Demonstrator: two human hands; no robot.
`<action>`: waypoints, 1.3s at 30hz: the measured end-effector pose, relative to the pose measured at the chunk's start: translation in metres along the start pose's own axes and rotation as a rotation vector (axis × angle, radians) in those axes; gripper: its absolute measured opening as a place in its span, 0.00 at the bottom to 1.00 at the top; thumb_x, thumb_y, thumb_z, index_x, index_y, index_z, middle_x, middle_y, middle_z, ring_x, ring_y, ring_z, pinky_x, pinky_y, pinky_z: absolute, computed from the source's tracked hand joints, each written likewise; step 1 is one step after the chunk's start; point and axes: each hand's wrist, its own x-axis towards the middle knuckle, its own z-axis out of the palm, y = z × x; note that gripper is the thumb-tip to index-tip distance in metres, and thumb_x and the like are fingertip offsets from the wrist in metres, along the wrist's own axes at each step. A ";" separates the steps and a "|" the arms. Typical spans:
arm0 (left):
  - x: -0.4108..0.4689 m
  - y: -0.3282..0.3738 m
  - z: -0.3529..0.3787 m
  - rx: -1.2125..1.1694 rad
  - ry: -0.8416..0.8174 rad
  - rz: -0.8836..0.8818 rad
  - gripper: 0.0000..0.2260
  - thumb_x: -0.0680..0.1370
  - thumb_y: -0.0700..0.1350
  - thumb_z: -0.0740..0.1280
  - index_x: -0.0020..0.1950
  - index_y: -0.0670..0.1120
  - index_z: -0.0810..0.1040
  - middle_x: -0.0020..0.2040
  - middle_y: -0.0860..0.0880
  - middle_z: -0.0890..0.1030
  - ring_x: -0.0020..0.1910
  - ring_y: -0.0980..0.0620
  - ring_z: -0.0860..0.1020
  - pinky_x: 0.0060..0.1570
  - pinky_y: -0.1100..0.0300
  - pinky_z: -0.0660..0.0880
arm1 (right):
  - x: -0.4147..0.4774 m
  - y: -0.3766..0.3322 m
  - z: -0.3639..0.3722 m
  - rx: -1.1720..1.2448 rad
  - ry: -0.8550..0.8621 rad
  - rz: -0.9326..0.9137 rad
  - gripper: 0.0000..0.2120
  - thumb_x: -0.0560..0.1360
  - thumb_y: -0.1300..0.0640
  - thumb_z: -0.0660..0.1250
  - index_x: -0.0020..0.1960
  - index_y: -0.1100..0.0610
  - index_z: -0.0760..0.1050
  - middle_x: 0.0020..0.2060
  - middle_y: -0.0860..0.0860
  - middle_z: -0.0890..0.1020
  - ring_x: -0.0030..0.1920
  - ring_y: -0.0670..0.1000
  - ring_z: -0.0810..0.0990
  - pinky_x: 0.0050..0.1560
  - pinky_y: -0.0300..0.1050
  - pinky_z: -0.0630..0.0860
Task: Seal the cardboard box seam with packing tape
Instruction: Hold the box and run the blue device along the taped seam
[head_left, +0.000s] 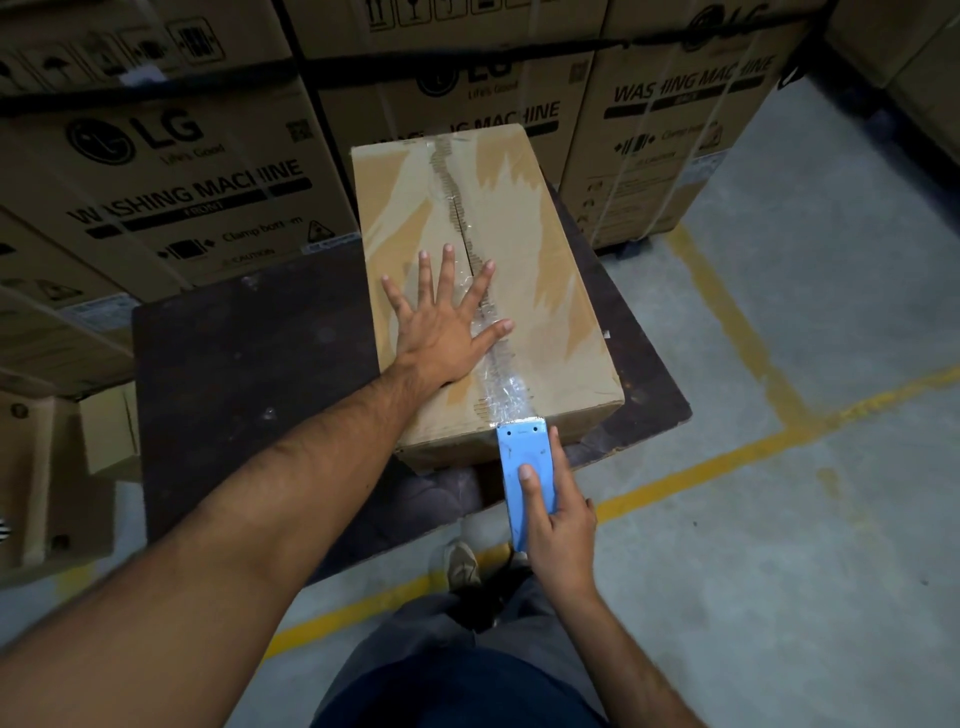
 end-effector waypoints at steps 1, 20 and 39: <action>0.000 0.000 0.000 0.004 0.000 0.000 0.38 0.79 0.77 0.42 0.83 0.63 0.35 0.87 0.43 0.35 0.85 0.34 0.35 0.72 0.17 0.39 | 0.000 -0.001 -0.001 0.014 0.005 -0.004 0.26 0.77 0.23 0.55 0.73 0.16 0.52 0.56 0.20 0.75 0.60 0.41 0.81 0.74 0.71 0.69; 0.001 0.002 0.000 0.067 -0.020 -0.022 0.37 0.78 0.77 0.39 0.84 0.63 0.38 0.87 0.44 0.35 0.85 0.35 0.35 0.72 0.17 0.40 | -0.009 -0.004 -0.029 -0.141 -0.077 0.203 0.23 0.81 0.33 0.61 0.75 0.32 0.69 0.54 0.35 0.82 0.62 0.49 0.83 0.69 0.59 0.77; 0.000 0.003 -0.004 0.089 -0.054 -0.034 0.41 0.76 0.79 0.37 0.85 0.60 0.43 0.87 0.44 0.37 0.85 0.35 0.35 0.72 0.16 0.39 | -0.019 -0.009 -0.026 -0.009 -0.041 0.115 0.25 0.82 0.40 0.63 0.79 0.37 0.67 0.49 0.12 0.74 0.54 0.22 0.75 0.58 0.30 0.73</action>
